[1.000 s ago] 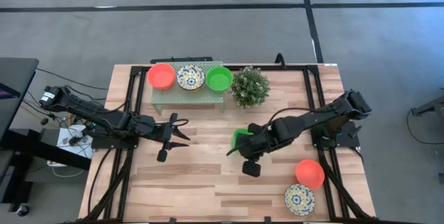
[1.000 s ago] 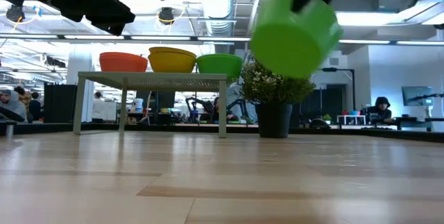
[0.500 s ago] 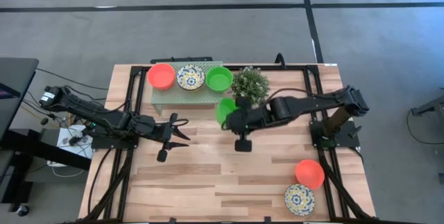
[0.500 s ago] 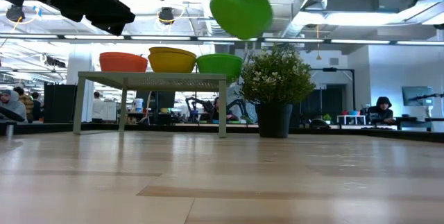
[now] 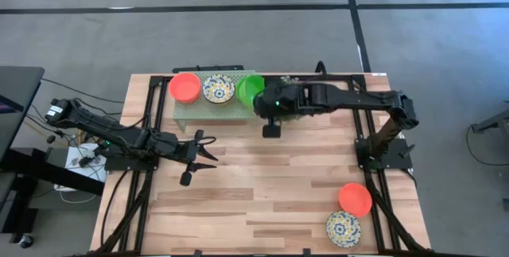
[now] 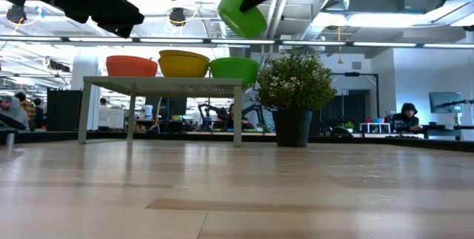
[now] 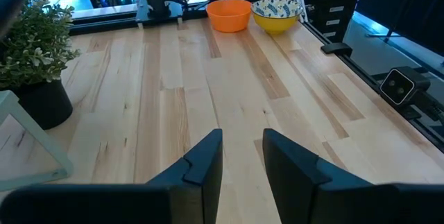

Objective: Pick & Place Mini bowls
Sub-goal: Stack the green bowl on top of the stacked green bowl on the shelf

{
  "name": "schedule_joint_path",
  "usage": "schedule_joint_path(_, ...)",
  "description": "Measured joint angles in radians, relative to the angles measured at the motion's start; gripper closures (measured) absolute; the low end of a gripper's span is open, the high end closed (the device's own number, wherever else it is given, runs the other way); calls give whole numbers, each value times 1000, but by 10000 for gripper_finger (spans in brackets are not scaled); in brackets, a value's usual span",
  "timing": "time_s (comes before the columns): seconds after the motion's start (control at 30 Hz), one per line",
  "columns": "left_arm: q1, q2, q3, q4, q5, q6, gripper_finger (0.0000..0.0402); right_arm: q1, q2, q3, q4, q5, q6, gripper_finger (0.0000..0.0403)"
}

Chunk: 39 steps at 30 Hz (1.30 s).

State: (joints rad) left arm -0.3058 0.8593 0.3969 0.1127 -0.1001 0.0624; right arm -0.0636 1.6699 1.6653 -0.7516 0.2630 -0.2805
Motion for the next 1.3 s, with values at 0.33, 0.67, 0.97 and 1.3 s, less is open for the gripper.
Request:
schedule_joint_path(0.33, 0, 0, 0, 0, 0, 7, 295, -100, 25, -1, 1, -45, -205, 402)
schedule_joint_path(0.67, 1, 0, 0, 1, 0, 7, 295, -124, 105, 168, -125, -66, -343, 402)
schedule_joint_path(0.97, 1, 4, 0, 16, -3, 7, 295, -170, 277, 417, -396, -80, -343, 403)
schedule_joint_path(1.3, 1, 7, 0, 16, -3, 7, 295, -174, 349, 505, -469, -108, -344, 403)
